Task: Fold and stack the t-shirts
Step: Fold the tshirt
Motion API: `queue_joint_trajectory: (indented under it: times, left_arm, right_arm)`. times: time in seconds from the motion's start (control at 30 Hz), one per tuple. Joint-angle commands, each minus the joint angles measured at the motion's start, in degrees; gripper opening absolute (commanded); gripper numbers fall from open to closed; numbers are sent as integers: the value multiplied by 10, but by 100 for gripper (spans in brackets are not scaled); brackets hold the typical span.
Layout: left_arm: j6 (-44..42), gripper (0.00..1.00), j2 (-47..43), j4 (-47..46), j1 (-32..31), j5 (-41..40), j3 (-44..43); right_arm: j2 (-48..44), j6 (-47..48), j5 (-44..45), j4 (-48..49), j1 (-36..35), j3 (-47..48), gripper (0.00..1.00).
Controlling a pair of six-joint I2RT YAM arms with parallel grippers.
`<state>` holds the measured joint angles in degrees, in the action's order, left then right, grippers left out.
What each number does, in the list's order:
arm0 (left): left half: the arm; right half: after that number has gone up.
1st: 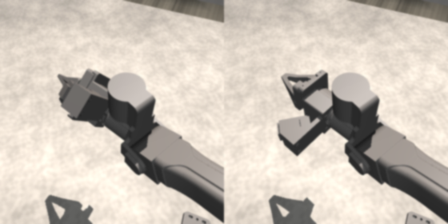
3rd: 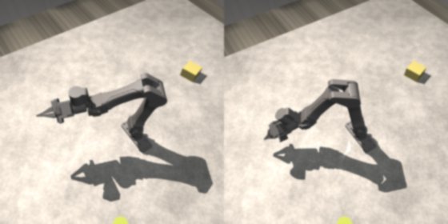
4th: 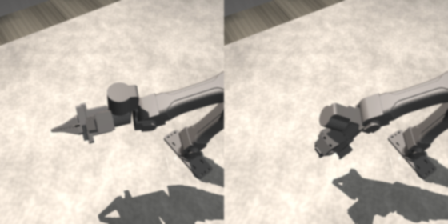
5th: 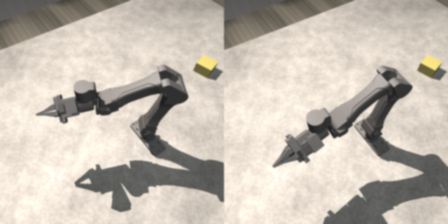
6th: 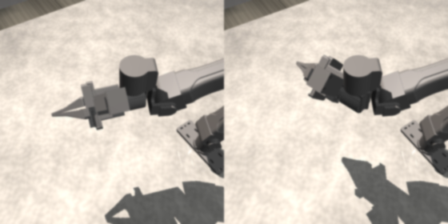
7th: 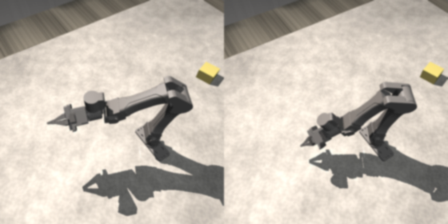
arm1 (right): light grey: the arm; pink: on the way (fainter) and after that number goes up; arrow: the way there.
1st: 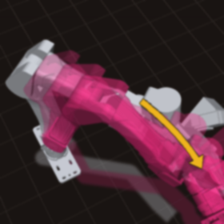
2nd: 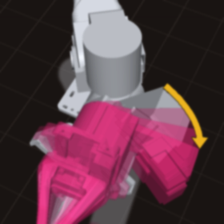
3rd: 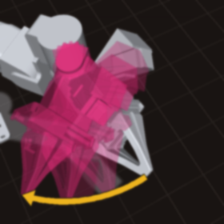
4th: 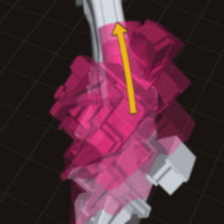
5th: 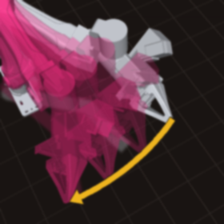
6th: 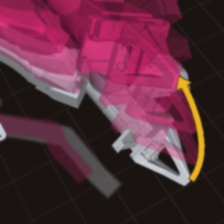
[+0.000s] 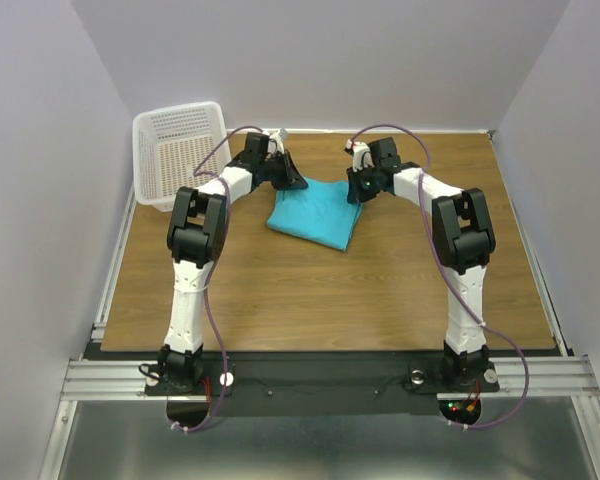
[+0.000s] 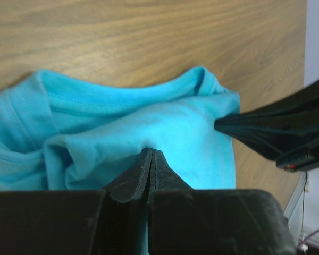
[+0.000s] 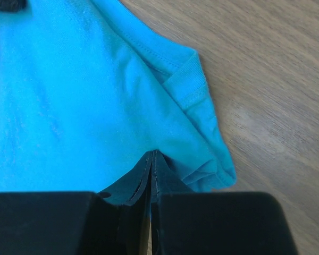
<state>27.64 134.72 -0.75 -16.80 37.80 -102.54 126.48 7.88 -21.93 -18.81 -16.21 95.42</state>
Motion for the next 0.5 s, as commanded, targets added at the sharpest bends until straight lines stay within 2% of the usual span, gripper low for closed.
queue_joint_trajectory:
  times: [0.0,0.13,0.27,0.47]
  left_arm:
    - [22,10,6,-24,5,-49,-42]
    - [35,12,22,-21,8,-96,-69]
    - [40,13,53,5,8,-120,-121]
    - [38,15,66,21,9,-151,-155]
  right_arm:
    - [-10,0,21,10,1,-3,6]
    - [-12,3,24,9,0,-9,6]
    - [-17,6,32,7,0,-15,5]
    - [-23,10,44,7,0,-25,4]
